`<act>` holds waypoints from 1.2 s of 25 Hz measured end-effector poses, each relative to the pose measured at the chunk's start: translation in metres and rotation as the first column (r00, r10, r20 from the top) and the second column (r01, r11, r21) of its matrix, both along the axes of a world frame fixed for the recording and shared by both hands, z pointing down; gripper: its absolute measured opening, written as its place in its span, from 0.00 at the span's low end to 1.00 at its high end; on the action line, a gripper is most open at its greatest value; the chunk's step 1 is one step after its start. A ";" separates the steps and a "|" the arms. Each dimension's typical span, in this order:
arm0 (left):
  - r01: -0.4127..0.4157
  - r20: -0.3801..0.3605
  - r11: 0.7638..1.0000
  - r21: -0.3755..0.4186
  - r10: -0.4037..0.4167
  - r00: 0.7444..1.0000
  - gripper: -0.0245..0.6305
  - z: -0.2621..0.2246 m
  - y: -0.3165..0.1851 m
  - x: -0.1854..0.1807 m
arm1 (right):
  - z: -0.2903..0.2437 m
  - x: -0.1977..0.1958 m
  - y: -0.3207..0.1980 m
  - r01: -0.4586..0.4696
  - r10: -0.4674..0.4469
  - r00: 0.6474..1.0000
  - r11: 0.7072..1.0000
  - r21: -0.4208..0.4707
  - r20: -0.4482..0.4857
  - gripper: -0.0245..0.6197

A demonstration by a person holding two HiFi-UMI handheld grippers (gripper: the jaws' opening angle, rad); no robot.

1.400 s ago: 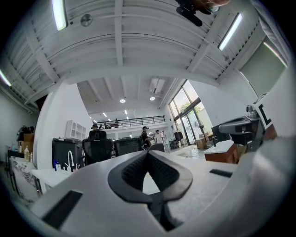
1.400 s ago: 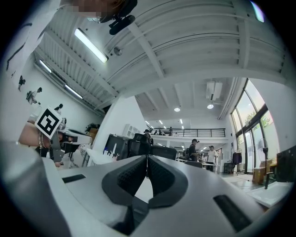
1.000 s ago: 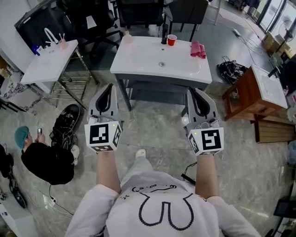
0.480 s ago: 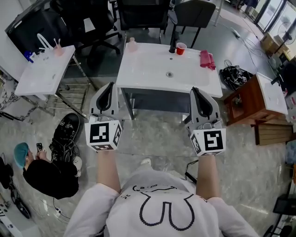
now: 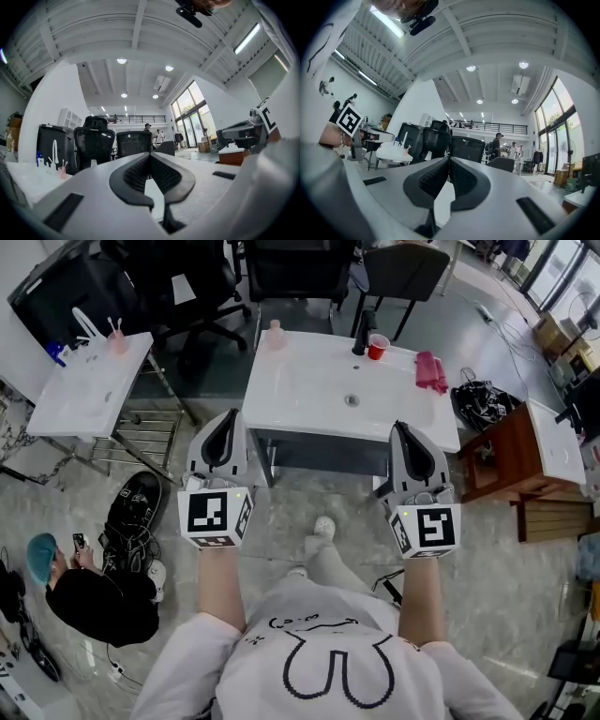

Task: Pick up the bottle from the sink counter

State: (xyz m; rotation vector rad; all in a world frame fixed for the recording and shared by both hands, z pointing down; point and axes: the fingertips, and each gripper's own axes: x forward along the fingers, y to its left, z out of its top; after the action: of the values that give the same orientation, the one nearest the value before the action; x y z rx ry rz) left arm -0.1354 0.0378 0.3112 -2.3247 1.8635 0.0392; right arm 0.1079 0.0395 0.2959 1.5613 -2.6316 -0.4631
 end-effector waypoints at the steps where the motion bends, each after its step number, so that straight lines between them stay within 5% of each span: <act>1: 0.000 0.004 1.000 0.000 0.000 1.000 0.05 0.001 -0.004 0.001 | 0.001 0.001 -0.005 0.000 0.000 1.000 1.000 -0.002 0.004 0.09; 30: 0.128 0.073 0.989 -0.075 -0.123 0.990 0.05 0.009 -0.266 -0.011 | 0.010 -0.008 -0.294 0.137 -0.135 0.989 0.990 -0.035 0.055 0.09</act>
State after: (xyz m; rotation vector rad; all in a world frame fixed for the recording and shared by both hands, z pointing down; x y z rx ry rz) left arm -0.1461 -0.2278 0.3199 -2.2224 2.0075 -0.1304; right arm 0.0999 -0.2541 0.3058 1.4079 -2.7814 -0.3798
